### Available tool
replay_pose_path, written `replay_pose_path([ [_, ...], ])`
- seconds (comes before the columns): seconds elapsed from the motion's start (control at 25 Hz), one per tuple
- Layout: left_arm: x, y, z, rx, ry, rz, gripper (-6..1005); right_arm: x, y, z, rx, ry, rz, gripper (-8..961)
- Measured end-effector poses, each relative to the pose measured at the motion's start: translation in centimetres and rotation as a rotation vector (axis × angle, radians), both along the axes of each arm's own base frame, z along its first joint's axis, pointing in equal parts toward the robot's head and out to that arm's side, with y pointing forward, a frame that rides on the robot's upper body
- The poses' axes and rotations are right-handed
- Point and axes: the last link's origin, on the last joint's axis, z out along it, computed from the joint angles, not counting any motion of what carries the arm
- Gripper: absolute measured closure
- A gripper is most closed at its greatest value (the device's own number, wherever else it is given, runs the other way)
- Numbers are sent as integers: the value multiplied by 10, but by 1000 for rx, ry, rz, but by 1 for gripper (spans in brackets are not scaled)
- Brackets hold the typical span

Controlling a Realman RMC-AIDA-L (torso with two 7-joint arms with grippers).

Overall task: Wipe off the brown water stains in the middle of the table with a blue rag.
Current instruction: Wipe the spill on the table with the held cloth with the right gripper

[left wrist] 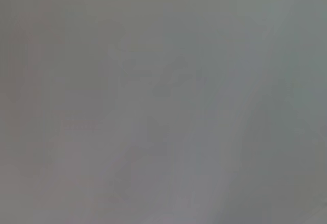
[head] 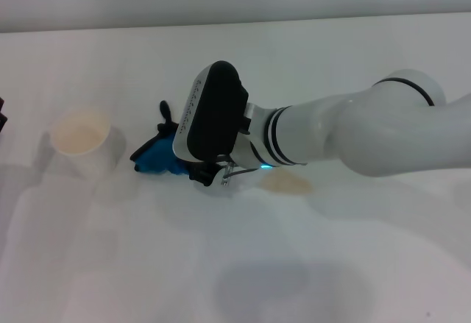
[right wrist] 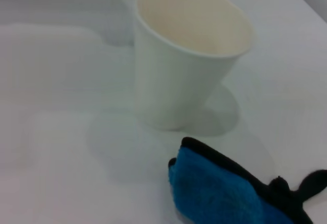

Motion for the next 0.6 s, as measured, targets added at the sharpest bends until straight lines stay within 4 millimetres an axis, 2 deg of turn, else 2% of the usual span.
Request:
replay_pose_path([
  [0.08, 1, 1, 0, 0, 0, -4, 159, 2, 2, 1, 8, -3, -9, 852],
  [0.28, 3, 3, 0, 1, -3, -10, 159, 21, 24, 16, 89, -36, -54, 856],
  [0.6, 0, -1, 0, 2, -15, 1, 159, 57, 57, 55, 245, -65, -169, 860],
])
